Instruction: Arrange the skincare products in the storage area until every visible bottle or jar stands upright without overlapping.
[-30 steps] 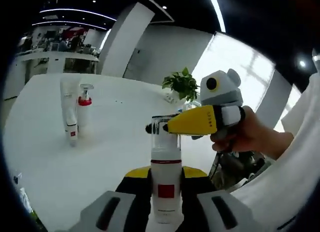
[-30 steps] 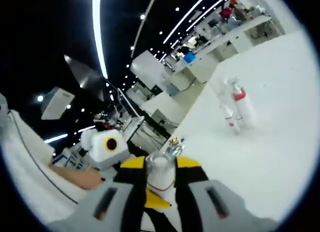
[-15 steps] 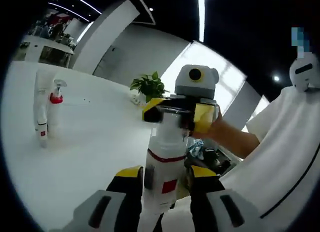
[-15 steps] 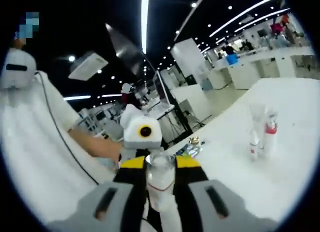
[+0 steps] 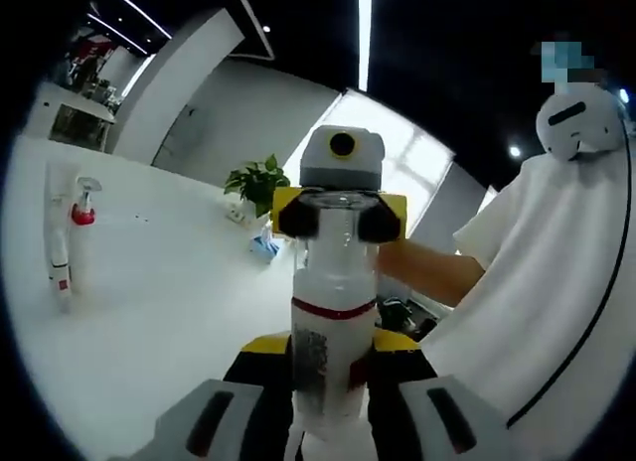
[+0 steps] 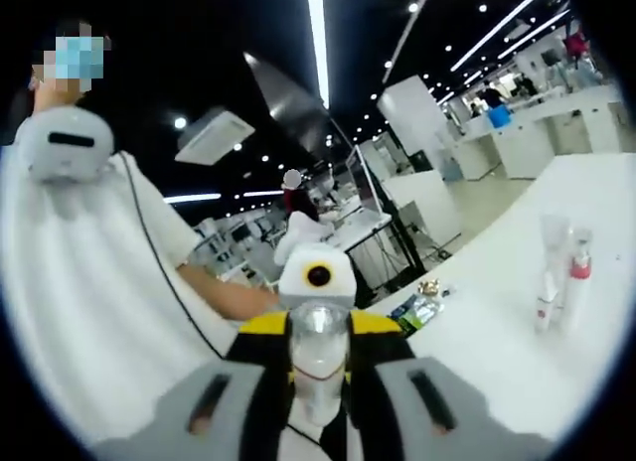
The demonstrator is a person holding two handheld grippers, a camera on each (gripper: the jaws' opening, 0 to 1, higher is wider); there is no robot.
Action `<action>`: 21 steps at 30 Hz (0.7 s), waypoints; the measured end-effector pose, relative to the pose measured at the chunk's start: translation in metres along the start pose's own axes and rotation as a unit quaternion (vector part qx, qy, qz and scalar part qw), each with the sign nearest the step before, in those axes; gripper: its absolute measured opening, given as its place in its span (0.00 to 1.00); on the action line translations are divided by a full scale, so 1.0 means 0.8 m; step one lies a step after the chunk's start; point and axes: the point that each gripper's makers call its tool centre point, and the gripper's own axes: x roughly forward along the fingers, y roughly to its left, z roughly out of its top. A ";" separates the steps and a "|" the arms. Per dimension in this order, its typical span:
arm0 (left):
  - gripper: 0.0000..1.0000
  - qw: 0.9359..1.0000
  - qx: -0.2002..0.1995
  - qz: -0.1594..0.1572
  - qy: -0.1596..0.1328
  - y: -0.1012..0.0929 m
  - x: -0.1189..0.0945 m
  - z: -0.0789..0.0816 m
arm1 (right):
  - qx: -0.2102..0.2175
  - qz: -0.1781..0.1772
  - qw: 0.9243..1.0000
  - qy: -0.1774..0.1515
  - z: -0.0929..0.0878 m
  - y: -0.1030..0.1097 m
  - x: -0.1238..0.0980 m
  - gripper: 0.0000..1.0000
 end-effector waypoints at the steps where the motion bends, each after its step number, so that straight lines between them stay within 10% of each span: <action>1: 0.27 1.000 -0.001 0.003 -0.003 0.002 0.000 0.002 | 0.008 -0.007 1.000 -0.005 0.002 -0.002 -0.001 0.20; 21: 0.26 0.988 -0.012 0.141 -0.057 0.051 0.004 0.045 | -0.018 -0.192 0.978 -0.080 0.022 -0.054 -0.027 0.27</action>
